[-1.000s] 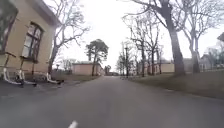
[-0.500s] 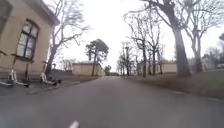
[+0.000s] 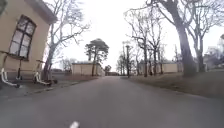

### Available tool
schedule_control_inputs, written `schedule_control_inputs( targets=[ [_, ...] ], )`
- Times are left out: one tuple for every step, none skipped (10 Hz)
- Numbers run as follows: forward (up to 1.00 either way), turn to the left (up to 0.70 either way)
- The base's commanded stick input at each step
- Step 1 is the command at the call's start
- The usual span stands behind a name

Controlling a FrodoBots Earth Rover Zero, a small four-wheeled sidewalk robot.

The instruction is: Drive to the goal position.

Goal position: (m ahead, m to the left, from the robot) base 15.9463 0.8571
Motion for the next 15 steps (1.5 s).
schedule_control_inputs(
  targets=[
    [1.0,0.0],
    [1.0,0.0],
    [1.0,0.0],
    [1.0,0.0],
    [1.0,0.0],
    [1.0,0.0],
    [1.0,0.0],
    [1.0,0.0],
    [1.0,0.0],
    [1.0,0.0],
    [1.0,0.0],
    [1.0,0.0],
    [1.0,0.0],
    [1.0,0.0],
    [1.0,0.0]
  ],
)
